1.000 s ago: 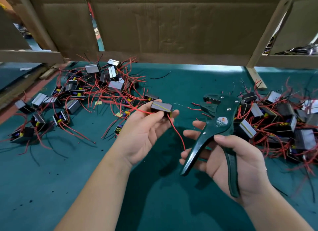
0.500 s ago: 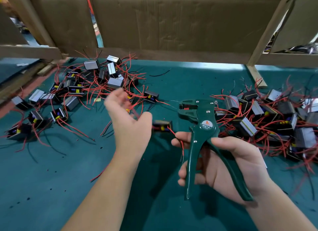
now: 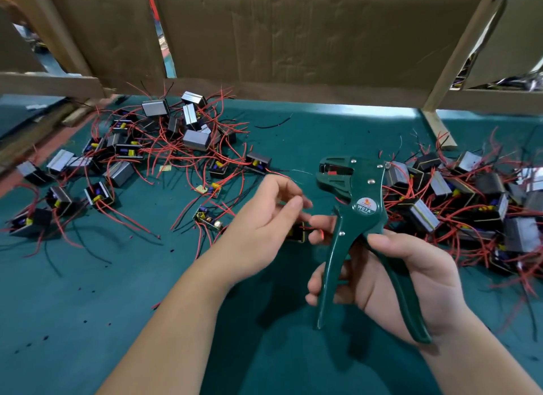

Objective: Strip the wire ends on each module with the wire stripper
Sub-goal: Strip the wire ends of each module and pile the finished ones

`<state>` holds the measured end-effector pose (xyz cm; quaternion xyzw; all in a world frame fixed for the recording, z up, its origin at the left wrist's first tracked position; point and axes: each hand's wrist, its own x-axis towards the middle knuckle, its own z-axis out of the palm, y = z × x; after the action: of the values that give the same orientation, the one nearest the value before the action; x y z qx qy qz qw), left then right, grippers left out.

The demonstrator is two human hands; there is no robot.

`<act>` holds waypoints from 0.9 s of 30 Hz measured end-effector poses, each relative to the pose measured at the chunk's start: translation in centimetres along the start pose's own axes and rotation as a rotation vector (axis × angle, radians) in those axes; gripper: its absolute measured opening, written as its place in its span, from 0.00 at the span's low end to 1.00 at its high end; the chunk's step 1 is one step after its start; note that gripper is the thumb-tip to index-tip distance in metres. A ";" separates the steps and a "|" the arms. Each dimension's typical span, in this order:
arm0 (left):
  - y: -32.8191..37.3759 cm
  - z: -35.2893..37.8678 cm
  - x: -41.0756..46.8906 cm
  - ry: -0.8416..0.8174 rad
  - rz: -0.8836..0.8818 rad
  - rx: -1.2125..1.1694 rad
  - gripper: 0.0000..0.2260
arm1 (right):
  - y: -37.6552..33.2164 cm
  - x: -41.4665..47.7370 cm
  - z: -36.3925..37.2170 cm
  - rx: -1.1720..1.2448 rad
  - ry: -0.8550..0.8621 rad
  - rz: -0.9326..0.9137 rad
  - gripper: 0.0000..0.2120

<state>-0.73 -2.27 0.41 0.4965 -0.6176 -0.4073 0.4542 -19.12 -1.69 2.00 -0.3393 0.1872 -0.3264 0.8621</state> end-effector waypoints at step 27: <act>1.0 -1.7 0.1 0.260 0.106 0.000 0.08 | 0.8 0.3 0.3 -0.125 0.145 0.033 0.36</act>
<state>0.66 -2.33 1.85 0.5115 -0.5790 -0.3151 0.5512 -18.40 -1.25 1.60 -0.3650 0.2746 -0.3236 0.8286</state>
